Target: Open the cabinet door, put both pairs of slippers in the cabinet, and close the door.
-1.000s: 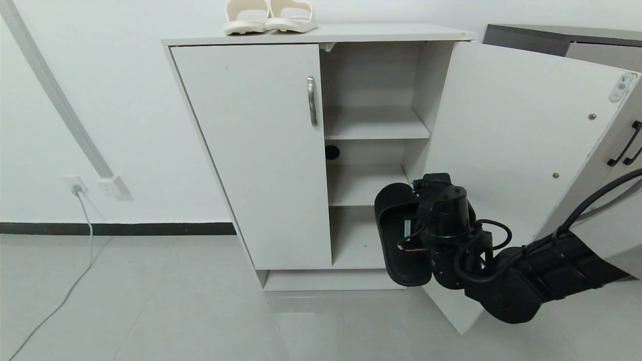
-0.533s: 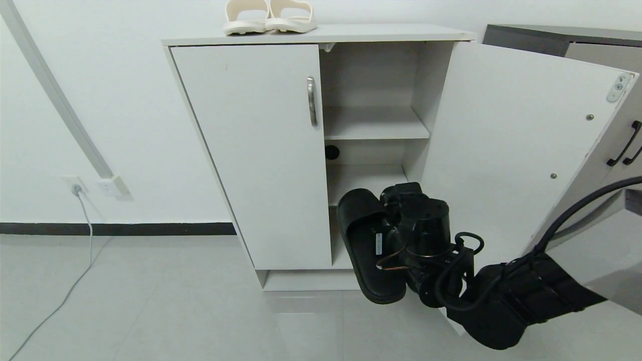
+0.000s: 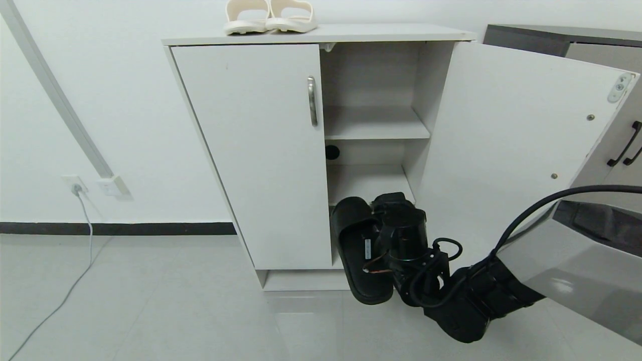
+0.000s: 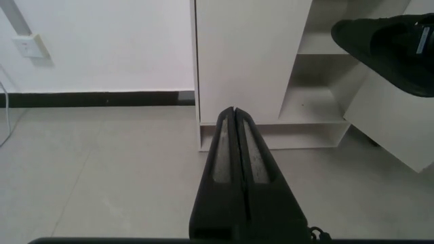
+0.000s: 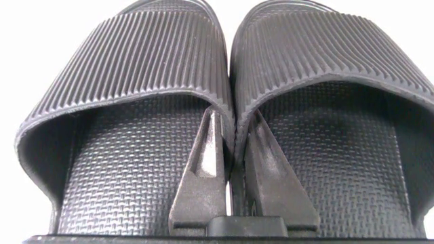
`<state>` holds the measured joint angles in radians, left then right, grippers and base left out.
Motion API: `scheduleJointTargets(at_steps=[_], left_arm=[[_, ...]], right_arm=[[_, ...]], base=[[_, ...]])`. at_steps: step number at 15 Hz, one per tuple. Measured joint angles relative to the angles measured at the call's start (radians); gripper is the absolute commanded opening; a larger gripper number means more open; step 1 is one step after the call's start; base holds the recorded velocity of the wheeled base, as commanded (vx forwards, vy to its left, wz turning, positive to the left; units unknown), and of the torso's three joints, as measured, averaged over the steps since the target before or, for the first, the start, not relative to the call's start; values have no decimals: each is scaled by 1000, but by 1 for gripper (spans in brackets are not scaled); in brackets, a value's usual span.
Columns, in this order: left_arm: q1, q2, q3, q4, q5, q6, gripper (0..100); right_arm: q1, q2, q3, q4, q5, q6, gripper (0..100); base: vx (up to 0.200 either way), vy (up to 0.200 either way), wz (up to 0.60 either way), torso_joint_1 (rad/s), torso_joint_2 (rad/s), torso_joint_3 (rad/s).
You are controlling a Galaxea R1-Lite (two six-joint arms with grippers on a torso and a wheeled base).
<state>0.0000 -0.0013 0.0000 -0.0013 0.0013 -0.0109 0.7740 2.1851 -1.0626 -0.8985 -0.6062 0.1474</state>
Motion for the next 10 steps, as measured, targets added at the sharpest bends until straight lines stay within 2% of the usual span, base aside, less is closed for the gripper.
scheduleJointTargets(at_steps=[10], left_arm=[[0,0,0,0,0,1,0]], right_arm=[[-30,54,-70,7,-5,4,0]], base=[[0,0,0,4,3,-178]])
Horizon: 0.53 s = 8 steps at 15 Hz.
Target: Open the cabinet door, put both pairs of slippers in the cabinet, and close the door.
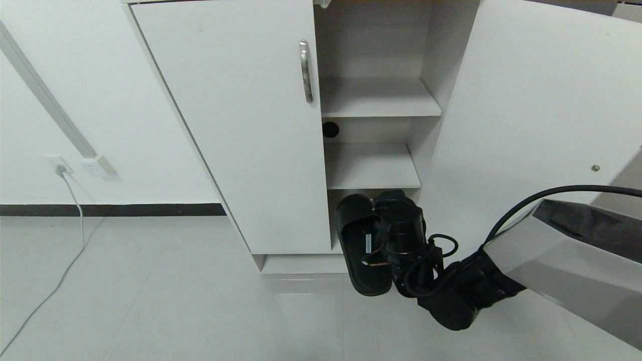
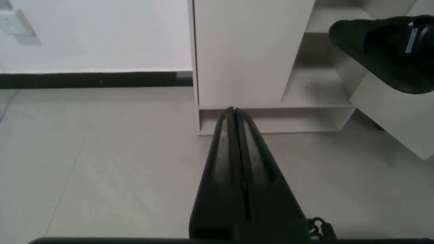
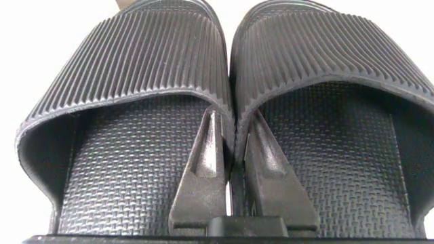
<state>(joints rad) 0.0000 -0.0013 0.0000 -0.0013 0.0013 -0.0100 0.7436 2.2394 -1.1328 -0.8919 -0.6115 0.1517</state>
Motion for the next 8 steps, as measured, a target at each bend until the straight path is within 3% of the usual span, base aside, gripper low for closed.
scheduleJointTargets(at_steps=[2,5,8], left_arm=[[0,0,0,0,0,-1,0],[0,0,0,0,1,-1,0],[0,0,0,0,1,-2,0]], right_arm=[[-3,11,-7,0,-4,1,0],[-4,24,-21,-12,-51,3,0],[-3,37,-22,-165,-78,-47,0]], base=[[0,0,0,2,0,-186],[0,0,0,4,2,-28],[0,0,0,0,0,0]])
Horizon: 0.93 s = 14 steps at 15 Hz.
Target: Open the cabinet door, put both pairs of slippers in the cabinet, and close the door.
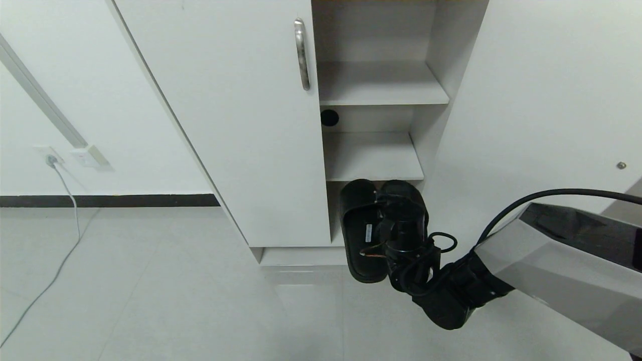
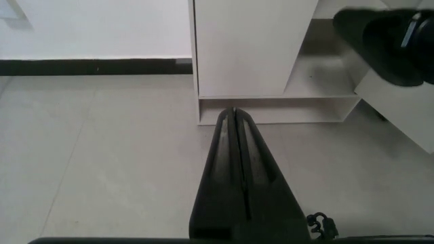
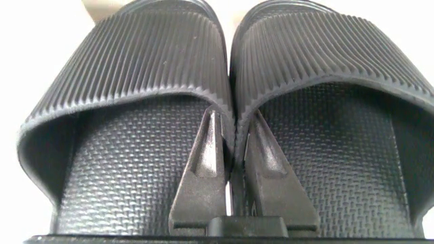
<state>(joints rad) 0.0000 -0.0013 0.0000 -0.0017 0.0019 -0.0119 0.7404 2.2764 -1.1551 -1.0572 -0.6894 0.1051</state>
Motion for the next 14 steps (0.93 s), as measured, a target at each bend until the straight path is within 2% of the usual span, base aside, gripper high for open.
scheduleJointTargets(at_steps=[2,8,14], left_arm=[[0,0,0,0,1,0,0],[0,0,0,0,-1,1,0],[0,0,0,0,-1,1,0]], right_arm=[[0,14,7,-93,-3,-51,0],[-3,30,14,-102,-1,-65,0],[-3,29,14,-98,-2,-70,0]], base=[[0,0,0,0,0,0],[0,0,0,0,0,0],[200,0,0,1,1,2]])
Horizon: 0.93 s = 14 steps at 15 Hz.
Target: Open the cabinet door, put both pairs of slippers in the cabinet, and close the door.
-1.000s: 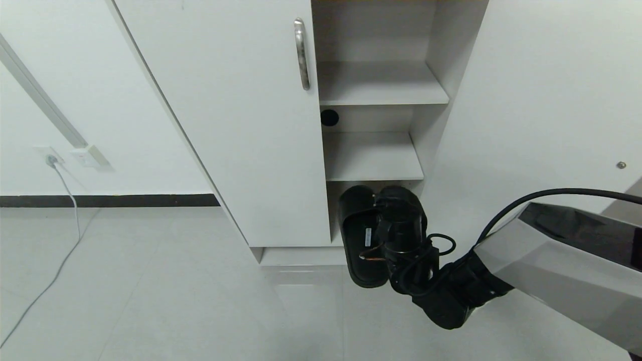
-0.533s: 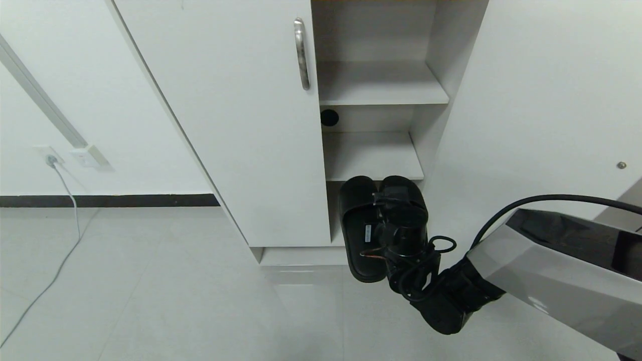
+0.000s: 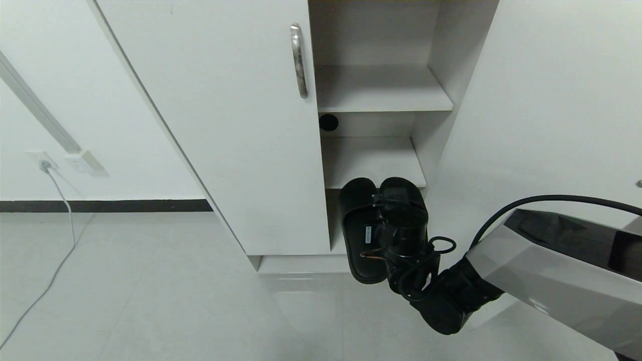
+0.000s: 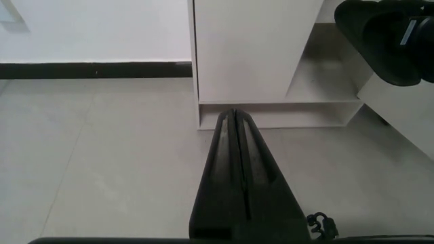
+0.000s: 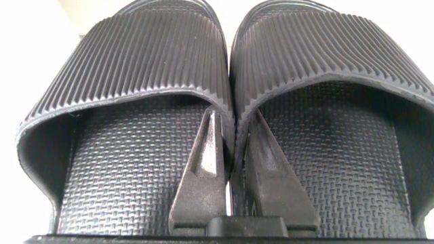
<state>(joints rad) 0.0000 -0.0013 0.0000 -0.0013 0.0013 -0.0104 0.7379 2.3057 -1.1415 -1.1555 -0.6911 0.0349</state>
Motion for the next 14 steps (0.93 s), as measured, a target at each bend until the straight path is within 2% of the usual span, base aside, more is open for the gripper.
scheduleJointTargets(at_steps=[6,11,14], left_arm=[[0,0,0,0,0,0,0],[0,0,0,-1,1,0,0],[0,0,0,-1,1,-1,0]], right_arm=[[4,-1,0,-7,-1,-1,0],[-4,-1,5,1,3,-1,0],[-25,8,-53,54,6,0,0]], base=[[200,0,0,3,3,5],[0,0,0,0,0,0],[0,0,0,0,0,0]])
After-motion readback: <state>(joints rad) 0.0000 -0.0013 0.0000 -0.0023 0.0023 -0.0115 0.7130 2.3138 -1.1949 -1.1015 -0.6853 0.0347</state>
